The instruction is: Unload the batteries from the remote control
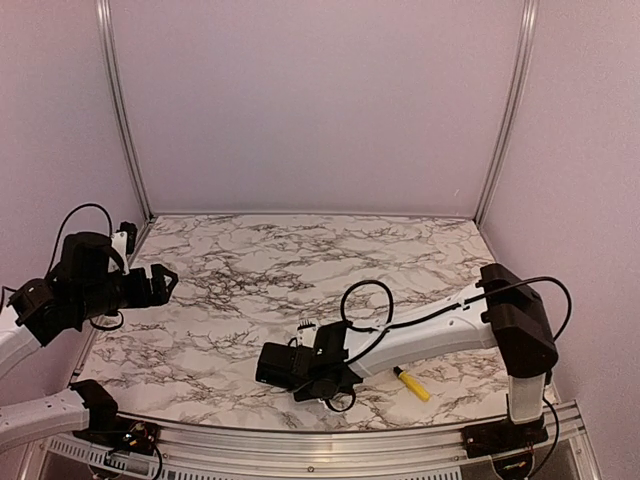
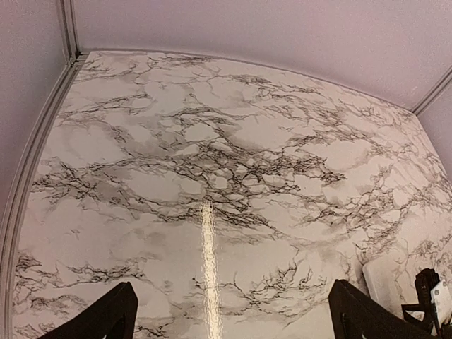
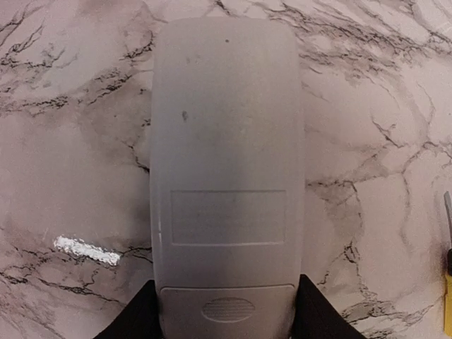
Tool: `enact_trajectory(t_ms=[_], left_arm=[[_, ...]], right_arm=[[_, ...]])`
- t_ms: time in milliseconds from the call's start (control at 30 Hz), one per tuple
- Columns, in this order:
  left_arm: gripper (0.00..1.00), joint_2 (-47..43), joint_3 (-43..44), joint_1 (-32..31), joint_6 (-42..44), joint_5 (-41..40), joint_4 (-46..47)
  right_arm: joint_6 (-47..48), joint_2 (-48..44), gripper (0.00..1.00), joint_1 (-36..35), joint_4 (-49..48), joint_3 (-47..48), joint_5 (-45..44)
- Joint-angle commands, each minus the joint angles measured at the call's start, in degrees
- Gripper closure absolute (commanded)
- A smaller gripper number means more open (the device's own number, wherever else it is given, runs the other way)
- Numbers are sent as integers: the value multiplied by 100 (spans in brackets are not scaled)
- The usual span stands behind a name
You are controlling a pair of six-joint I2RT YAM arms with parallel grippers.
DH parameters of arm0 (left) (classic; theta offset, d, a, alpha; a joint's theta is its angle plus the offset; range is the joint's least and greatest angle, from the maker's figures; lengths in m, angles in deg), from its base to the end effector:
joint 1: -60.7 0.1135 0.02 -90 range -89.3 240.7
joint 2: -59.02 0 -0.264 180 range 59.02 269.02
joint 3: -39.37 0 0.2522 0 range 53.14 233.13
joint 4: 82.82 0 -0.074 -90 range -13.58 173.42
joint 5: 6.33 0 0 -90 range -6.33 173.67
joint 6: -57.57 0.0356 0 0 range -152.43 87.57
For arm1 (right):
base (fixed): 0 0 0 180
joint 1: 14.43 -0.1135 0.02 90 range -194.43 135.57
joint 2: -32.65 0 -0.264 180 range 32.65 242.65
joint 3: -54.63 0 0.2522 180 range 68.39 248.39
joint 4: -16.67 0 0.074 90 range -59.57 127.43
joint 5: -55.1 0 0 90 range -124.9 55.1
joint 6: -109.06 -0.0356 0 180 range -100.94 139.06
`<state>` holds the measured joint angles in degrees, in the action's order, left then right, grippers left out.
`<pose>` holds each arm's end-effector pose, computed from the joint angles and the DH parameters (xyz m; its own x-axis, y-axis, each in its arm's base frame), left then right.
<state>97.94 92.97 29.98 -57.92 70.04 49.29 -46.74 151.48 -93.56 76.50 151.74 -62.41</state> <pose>0.1327 -0.0691 0.2838 -0.5657 -0.1503 -0.8108 0.0925 0.9655 -0.2436 0.0910 0.3869 0.1470 -0.8593 -0.1848 -0.4770 -0.1817 0.9819 -0.0533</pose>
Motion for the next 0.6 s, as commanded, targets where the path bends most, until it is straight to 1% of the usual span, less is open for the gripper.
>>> enact_trajectory(t_ms=[0, 100, 200, 333, 567], left_arm=[[1, 390, 599, -17, 435, 1181, 116], [1, 1083, 1235, -13, 488, 1801, -271], [1, 1458, 1620, -13, 387, 2126, -494], [1, 1822, 1884, -13, 238, 2545, -688], [1, 2339, 2051, -13, -229, 3234, -747]], right_arm=[[1103, -626, 92, 30, -178, -56, -288], [1711, -832, 93, 58, -276, -93, -286], [2234, -1048, 94, 139, -316, -137, -249], [2802, -1422, 94, 302, -404, -292, -126], [3774, -2196, 94, 582, -668, -566, 332]])
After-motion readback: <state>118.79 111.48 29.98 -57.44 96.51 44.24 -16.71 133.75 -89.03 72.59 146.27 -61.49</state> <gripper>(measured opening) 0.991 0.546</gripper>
